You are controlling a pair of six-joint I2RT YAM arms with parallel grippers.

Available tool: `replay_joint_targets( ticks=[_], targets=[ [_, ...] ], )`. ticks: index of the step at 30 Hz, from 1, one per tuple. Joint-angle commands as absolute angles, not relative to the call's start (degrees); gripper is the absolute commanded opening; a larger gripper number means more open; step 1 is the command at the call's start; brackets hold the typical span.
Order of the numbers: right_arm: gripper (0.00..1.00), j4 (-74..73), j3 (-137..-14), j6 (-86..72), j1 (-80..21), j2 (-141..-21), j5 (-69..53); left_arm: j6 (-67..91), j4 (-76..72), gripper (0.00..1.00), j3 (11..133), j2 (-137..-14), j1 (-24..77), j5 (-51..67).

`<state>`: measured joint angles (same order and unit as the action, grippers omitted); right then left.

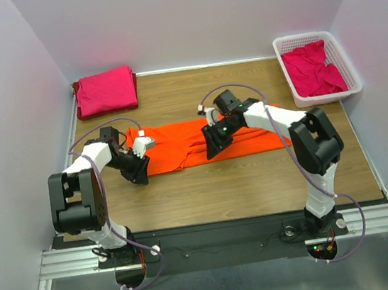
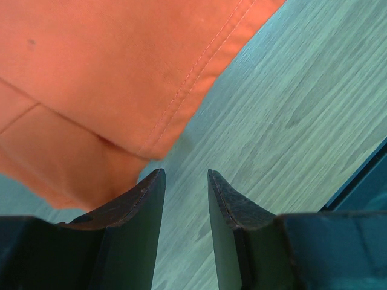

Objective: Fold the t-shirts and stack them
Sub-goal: Fold the tshirt

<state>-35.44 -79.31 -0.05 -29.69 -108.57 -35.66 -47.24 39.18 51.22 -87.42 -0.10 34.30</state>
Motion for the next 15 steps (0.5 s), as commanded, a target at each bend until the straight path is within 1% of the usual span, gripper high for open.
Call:
replay_joint_targets(
  ticks=[1, 6, 14, 15],
  targets=[
    [0.46, -29.9, -81.9, -6.9, -33.4, -112.4, -40.9, -46.7, 40.3, 0.46, 54.8, -90.8, -0.2, 36.9],
    [0.47, -28.6, -84.5, -9.0, -35.6, -115.7, -41.7, -46.5, 40.8, 0.46, 57.2, -93.2, -0.2, 38.7],
    [0.47, -27.2, -88.9, -11.9, -38.2, -119.3, -43.1, -47.2, 43.7, 0.39, 60.0, -93.3, -0.2, 41.0],
    [0.47, -27.0, -89.3, -12.0, -38.5, -119.5, -43.2, -47.2, 43.9, 0.36, 60.2, -93.3, -0.3, 41.1]
  ],
)
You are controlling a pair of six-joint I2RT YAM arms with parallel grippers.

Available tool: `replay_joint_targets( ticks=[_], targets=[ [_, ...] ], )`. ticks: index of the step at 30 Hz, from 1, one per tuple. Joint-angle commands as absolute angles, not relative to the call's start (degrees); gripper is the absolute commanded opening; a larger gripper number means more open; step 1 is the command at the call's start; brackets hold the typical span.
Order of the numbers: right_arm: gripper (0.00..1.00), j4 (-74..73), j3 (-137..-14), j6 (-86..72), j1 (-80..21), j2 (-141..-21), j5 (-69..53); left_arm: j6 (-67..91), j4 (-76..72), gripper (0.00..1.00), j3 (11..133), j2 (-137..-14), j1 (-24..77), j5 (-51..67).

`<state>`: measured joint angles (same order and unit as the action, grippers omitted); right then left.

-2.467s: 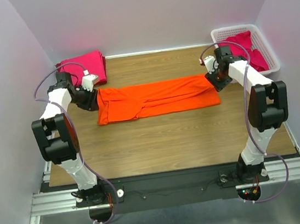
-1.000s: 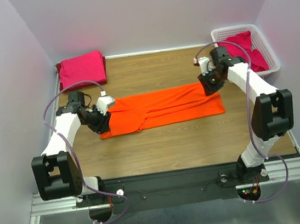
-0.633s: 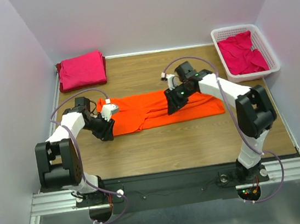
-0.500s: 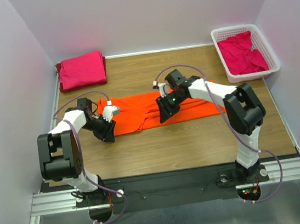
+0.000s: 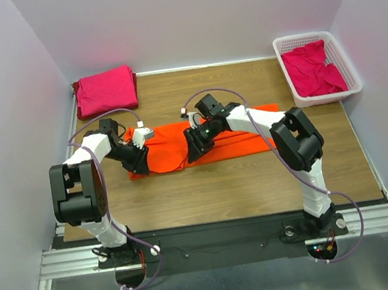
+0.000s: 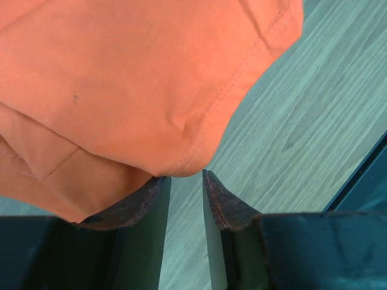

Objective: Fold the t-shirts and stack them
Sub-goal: Fold the tshirt

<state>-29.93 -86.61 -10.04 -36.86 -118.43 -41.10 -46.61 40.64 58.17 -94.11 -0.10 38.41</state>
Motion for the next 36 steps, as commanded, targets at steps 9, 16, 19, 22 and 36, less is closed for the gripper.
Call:
replay_joint_targets(
  ticks=[9, 16, 19, 22, 36],
  targets=[
    [0.47, -26.8, -90.9, -11.5, -38.9, -119.3, -41.0, -46.1, 43.7, 0.00, 61.7, -93.9, -0.2, 42.3],
    [0.47, -27.0, -88.8, -9.3, -35.6, -114.2, -37.3, -45.5, 44.8, 0.00, 65.8, -94.0, -0.2, 43.5],
    [0.48, -27.3, -88.0, -8.6, -33.8, -113.4, -36.8, -45.7, 44.4, 0.00, 65.8, -94.7, -0.2, 43.4],
    [0.48, -27.4, -87.4, -8.0, -32.2, -112.3, -36.5, -45.6, 44.2, 0.00, 66.3, -94.6, -0.2, 43.2],
    [0.49, -28.3, -86.1, -6.1, -31.0, -111.7, -35.2, -46.3, 44.2, 0.57, 65.6, -97.2, -0.2, 42.6]
  ],
)
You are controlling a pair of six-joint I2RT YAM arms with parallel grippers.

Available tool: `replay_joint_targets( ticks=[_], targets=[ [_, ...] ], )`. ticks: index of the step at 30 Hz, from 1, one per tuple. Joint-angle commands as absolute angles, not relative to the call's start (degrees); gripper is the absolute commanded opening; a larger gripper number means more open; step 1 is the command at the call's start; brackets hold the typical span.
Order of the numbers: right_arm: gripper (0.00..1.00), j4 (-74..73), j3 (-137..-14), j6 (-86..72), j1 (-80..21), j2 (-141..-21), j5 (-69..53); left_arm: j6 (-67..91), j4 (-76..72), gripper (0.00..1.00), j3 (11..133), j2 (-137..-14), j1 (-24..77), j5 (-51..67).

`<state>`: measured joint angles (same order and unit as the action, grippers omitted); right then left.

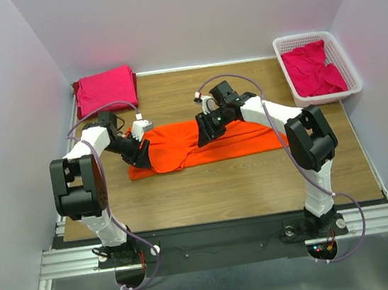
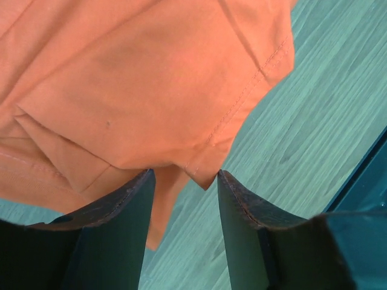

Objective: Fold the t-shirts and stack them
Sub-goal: Fold the tshirt

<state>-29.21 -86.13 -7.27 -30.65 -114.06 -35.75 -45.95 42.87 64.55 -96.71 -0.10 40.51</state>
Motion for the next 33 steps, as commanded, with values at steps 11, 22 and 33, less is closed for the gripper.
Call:
replay_joint_targets(
  ticks=[11, 22, 33],
  targets=[
    [0.48, -28.7, -86.0, -4.8, -30.9, -112.0, -34.4, -46.2, 46.2, 0.00, 67.8, -98.3, -0.2, 45.4],
    [0.49, -32.8, -85.0, -0.5, -25.1, -108.2, -30.8, -39.8, 43.0, 0.00, 80.0, -103.0, -0.3, 50.4],
    [0.49, -39.6, -79.9, 14.2, -17.2, -98.4, -21.5, -24.5, 27.4, 0.00, 87.9, -110.7, -2.8, 54.5]
  ],
)
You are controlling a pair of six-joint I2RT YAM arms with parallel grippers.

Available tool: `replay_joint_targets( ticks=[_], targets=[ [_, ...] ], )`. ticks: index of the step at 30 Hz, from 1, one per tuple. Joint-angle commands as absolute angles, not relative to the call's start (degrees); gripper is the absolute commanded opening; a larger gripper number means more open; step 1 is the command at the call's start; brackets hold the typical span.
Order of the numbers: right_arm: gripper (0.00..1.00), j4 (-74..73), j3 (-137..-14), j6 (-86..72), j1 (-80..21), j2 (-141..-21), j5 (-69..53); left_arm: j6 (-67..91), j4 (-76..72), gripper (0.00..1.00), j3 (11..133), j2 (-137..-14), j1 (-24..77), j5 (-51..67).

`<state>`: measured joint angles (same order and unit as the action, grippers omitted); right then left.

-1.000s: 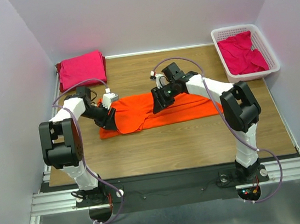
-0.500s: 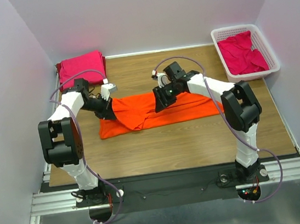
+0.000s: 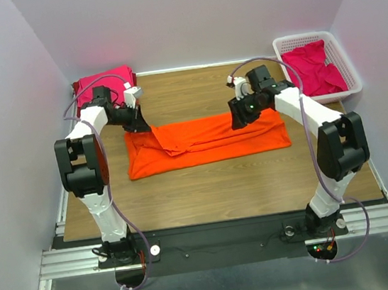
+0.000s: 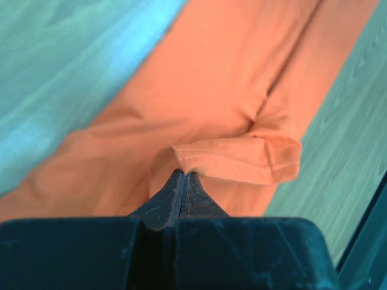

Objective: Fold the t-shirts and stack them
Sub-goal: Fold the tshirt

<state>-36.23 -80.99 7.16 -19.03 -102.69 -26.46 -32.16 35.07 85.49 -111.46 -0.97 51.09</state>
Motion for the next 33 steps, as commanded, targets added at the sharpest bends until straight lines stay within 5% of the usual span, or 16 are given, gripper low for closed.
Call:
replay_joint_targets(
  ticks=[1, 16, 33],
  targets=[
    [0.48, -40.0, -79.4, 15.1, -16.6, -97.7, -20.7, -23.0, 26.1, 0.00, 87.5, -110.7, -3.0, 54.5],
    [0.27, -43.7, -71.0, 29.4, -11.2, -98.2, -11.6, -4.1, 14.7, 0.00, 84.6, -114.8, -4.2, 51.9],
    [0.26, -35.1, -85.2, 24.0, -9.5, -113.5, -1.6, -1.6, 14.4, 0.00, 84.6, -116.3, -4.9, 49.0]
  ],
)
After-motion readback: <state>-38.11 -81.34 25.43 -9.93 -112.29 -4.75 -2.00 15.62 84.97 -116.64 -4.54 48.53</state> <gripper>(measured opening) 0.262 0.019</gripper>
